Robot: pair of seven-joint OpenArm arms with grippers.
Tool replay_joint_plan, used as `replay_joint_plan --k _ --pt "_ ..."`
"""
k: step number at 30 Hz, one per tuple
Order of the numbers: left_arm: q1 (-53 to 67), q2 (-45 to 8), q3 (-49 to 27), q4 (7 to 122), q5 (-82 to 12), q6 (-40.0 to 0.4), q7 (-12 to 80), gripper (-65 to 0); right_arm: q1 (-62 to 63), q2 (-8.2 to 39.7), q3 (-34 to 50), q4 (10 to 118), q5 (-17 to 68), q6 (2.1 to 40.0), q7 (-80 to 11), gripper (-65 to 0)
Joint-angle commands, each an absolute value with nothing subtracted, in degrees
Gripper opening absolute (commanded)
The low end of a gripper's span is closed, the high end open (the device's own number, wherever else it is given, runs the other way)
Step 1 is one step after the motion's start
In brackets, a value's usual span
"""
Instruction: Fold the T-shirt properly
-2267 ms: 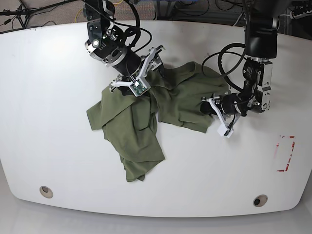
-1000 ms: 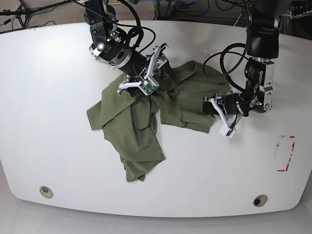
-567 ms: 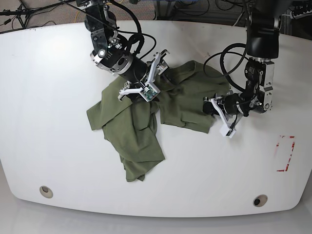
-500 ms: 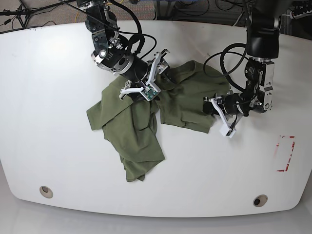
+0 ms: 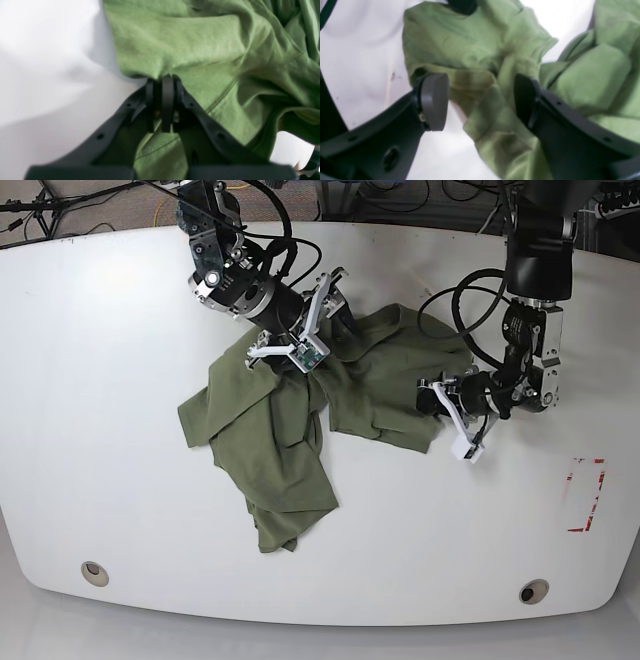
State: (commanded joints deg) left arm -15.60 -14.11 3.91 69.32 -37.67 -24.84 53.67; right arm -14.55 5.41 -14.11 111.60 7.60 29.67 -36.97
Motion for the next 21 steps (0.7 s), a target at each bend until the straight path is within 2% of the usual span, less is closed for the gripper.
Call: replay_joint_plan --k 4,10,21 --pt "-15.6 -14.11 3.91 69.32 -37.67 -24.84 53.67 -63.9 -15.69 6.64 -14.11 111.69 7.6 29.67 -36.62 -29.2" --pt "-15.6 -14.11 3.91 69.32 -37.67 -24.84 53.67 -63.9 -16.22 8.22 -14.02 111.52 7.6 29.67 -36.62 -46.3" --pt "-15.6 -14.11 3.91 69.32 -37.67 -24.84 53.67 -63.9 -16.31 10.59 -13.93 111.43 7.6 29.67 -36.79 -47.4"
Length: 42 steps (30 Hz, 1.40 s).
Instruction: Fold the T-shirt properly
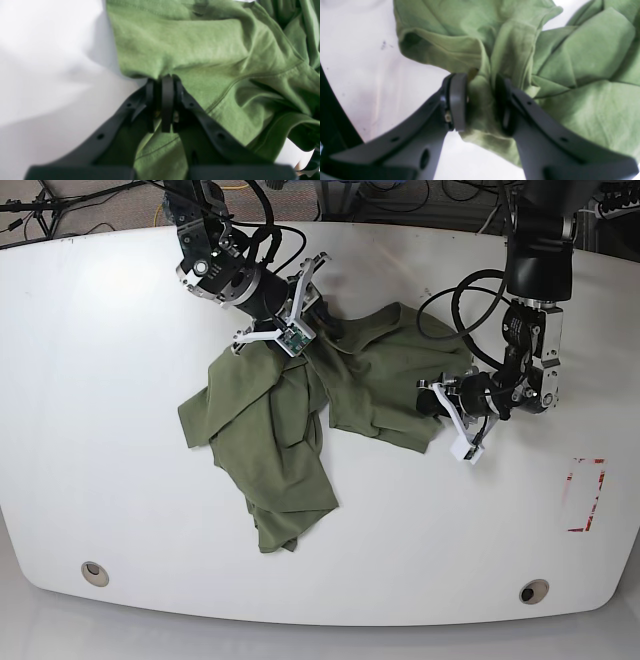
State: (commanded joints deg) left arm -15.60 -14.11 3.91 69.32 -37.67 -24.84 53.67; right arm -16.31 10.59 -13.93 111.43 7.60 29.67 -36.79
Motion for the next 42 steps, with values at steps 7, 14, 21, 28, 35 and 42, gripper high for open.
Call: replay_joint_plan --k 7,14,21,28,35,42 --pt "-15.69 -14.11 3.91 69.41 -37.85 -24.84 53.67 -63.9 -16.57 10.59 -13.93 111.52 7.6 29.58 -36.88 -65.0" --pt "-15.69 -14.11 3.65 71.16 -37.85 -24.75 53.85 -65.0 -17.8 10.33 -13.93 111.87 7.6 28.88 -36.88 -65.0" --pt "-15.16 -13.93 0.66 77.49 -37.85 -22.55 53.85 -65.0 -16.84 10.51 -13.93 113.19 7.6 23.69 -36.79 -65.0" --pt "-15.6 -10.42 -3.12 79.6 -38.02 -20.79 53.93 -65.0 -12.62 10.24 -9.1 114.24 7.6 21.14 -36.7 -65.0" --pt "-18.95 -7.78 -9.63 81.54 -40.31 -20.79 57.45 -65.0 -6.64 10.68 -6.37 113.19 7.69 20.79 -36.62 -65.0" --pt "-22.11 -8.13 -12.26 85.41 -45.05 -20.7 57.98 -65.0 -0.22 12.79 -5.41 111.08 8.13 20.79 -35.12 -65.0"
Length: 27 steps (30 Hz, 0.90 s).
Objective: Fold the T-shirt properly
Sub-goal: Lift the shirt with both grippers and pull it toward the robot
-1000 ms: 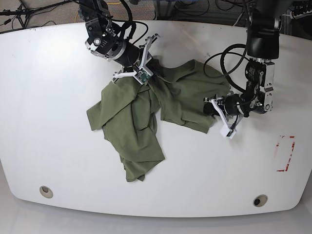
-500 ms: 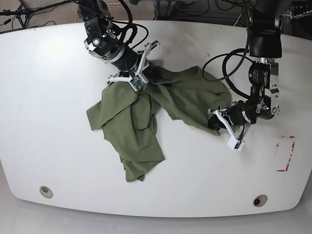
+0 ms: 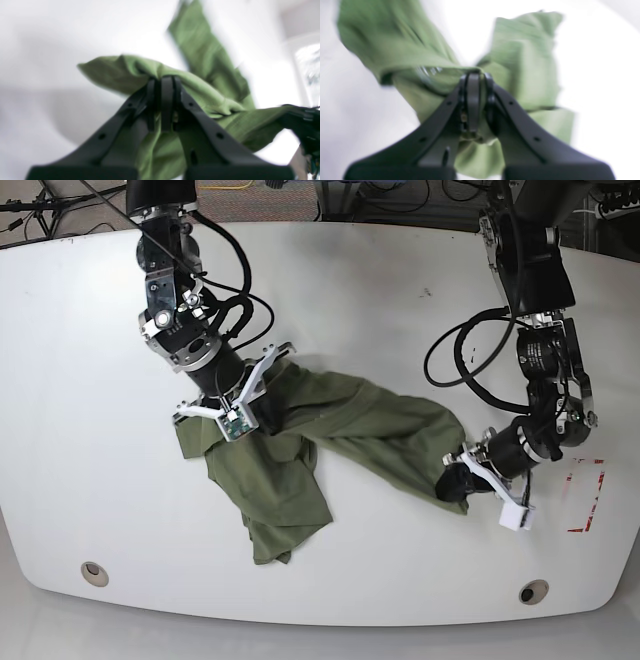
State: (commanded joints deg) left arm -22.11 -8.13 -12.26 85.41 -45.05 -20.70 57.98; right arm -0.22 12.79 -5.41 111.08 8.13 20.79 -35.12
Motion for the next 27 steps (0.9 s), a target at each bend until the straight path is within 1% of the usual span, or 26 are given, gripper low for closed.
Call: replay_joint_plan --k 5,7,11,13,17,21,25,27 --pt "-26.51 -8.13 -12.26 85.49 -45.32 -20.88 57.98 -65.0 5.58 16.66 -5.85 109.85 8.22 21.32 -35.03 -65.0" --pt "-28.18 -8.22 -12.62 85.49 -45.32 -20.88 57.98 -65.0 7.69 17.98 -6.81 108.79 9.54 21.32 -34.95 -65.0" --pt "-32.66 -8.22 -13.93 85.58 -45.32 -20.88 57.98 -65.0 13.41 22.64 -7.25 106.15 15.96 21.32 -34.95 -65.0" --pt "-34.51 -8.22 -14.64 85.67 -45.23 -20.88 58.24 -65.0 15.34 24.13 -7.25 105.27 18.42 21.32 -34.95 -65.0" --pt "-35.82 -8.13 -15.43 88.75 -45.05 -20.88 60.97 -65.0 21.58 28.09 -7.25 102.9 23.6 21.41 -34.86 -65.0" --pt "-36.18 -8.31 -15.43 93.76 -44.97 -20.97 61.05 -65.0 27.56 29.93 -7.25 100.09 26.95 21.41 -34.86 -65.0" --pt "-38.11 -9.98 -15.43 98.59 -44.79 -23.78 61.23 -65.0 33.36 30.73 -7.34 96.84 29.67 21.41 -34.86 -65.0" --pt "-39.6 -11.03 -15.52 99.82 -44.79 -24.31 61.23 -65.0 36.62 30.81 -7.43 95.16 30.73 21.41 -34.86 -65.0"
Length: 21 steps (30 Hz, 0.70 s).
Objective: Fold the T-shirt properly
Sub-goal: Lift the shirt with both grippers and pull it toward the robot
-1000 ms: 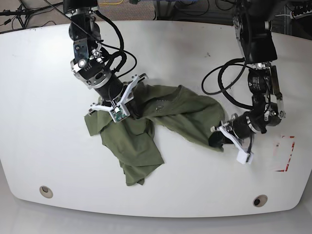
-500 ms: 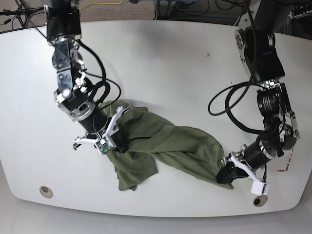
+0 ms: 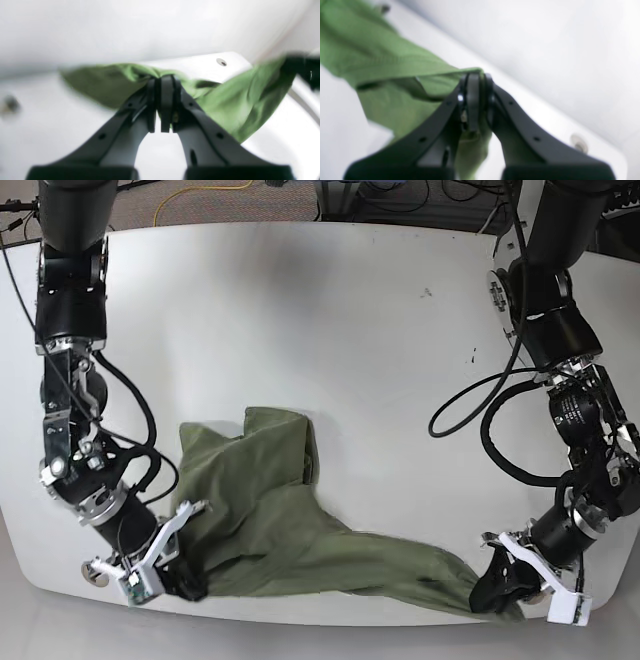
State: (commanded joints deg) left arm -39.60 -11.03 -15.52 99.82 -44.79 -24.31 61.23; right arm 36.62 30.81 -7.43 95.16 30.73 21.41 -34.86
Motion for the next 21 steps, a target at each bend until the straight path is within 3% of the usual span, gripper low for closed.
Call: replay_joint_plan --k 13,21 --pt "-58.51 -19.03 -15.6 101.93 -39.87 -24.48 61.14 -65.0 58.15 28.97 -10.86 86.02 31.69 23.52 -34.86 -65.0" --pt "-70.73 -22.9 -15.6 96.13 -39.96 -24.48 61.05 -65.0 71.43 26.95 -15.52 79.6 31.6 23.69 -34.86 -65.0"
